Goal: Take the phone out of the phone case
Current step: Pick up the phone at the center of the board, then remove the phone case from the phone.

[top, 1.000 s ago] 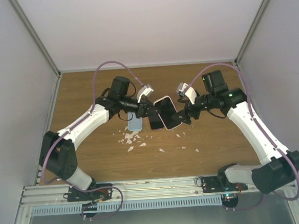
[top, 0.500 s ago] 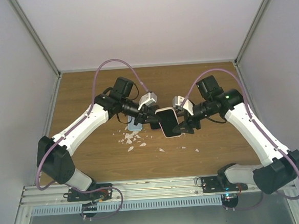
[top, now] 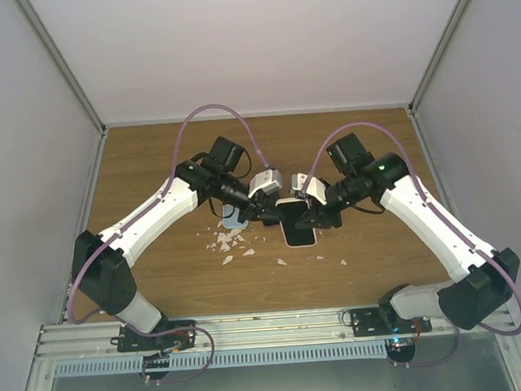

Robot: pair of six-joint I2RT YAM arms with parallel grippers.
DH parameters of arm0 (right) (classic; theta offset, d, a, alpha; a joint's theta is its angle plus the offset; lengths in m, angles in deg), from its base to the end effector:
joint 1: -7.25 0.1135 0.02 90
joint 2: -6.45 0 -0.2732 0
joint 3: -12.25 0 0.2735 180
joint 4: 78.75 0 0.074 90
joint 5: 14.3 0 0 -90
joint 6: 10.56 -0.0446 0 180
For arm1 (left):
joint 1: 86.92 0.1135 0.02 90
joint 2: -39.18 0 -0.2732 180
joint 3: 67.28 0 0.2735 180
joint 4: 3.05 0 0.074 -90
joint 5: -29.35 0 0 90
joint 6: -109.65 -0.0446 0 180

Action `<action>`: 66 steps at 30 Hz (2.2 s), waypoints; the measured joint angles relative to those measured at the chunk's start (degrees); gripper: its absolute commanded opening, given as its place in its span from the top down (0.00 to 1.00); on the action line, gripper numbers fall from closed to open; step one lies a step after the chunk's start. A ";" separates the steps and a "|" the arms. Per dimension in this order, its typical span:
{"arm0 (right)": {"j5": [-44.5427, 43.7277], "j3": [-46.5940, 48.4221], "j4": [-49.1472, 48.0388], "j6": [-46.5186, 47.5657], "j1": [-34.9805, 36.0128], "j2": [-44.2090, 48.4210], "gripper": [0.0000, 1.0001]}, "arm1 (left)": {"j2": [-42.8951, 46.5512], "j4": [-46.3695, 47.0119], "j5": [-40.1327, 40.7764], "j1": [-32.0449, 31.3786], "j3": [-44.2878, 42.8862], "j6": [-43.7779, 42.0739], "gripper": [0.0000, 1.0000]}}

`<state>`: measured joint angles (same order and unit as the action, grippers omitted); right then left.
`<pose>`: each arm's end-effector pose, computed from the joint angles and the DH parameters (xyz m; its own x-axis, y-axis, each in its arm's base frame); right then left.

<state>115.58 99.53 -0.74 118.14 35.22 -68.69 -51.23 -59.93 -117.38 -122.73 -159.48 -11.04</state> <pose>0.2176 0.1479 0.3363 -0.2593 -0.6809 -0.6849 -0.9655 0.1654 0.2011 0.2634 -0.2360 0.3145 -0.2100 0.4968 -0.8421 0.9491 -0.1031 -0.2975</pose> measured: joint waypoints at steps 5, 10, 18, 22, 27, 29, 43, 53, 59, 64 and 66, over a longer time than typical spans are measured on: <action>-0.57 0.09 -0.09 -0.63 1.01 -0.39 0.77 | -0.90 -2.19 0.50 -0.48 -0.87 -1.14 1.00; -0.90 0.11 -0.44 -2.89 1.27 -0.70 0.99 | -1.14 -3.28 1.01 -0.70 -2.01 -3.08 0.90; 0.57 2.01 -0.63 -4.72 1.29 -1.25 1.00 | -1.07 -1.38 -0.07 0.42 -2.19 -0.52 0.47; 5.99 4.83 -2.40 -6.14 -0.76 -2.38 0.99 | 1.22 3.50 -3.98 5.20 -0.50 3.85 0.40; 11.63 5.92 -4.39 -7.98 -5.73 -3.39 1.00 | 9.20 12.63 -6.91 10.99 4.74 10.91 0.38; 13.73 5.90 -6.54 -9.29 -7.48 -3.41 1.00 | 11.76 16.28 -7.76 11.98 6.56 13.40 0.39; 32.15 4.61 -20.20 -24.39 -14.53 -2.43 0.99 | 15.19 27.06 -7.96 12.11 17.03 22.82 0.41; 39.45 1.75 -27.15 -33.44 -16.15 -2.29 1.00 | 15.56 30.05 -7.04 10.45 18.16 26.93 0.43; 40.09 1.11 -28.57 -35.12 -16.15 -2.29 1.00 | 15.56 32.70 -7.30 10.29 18.14 30.58 0.44; 40.22 1.05 -29.35 -35.78 -16.15 -2.29 0.99 | 15.47 34.14 -7.30 9.81 17.90 33.03 0.45; 40.28 0.81 -29.44 -35.98 -16.15 -2.29 0.99 | 15.30 34.36 -7.26 9.53 17.59 33.33 0.45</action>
<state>155.86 100.34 -30.18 82.17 19.06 -70.98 -35.93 -25.57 -124.64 -113.20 -141.88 22.29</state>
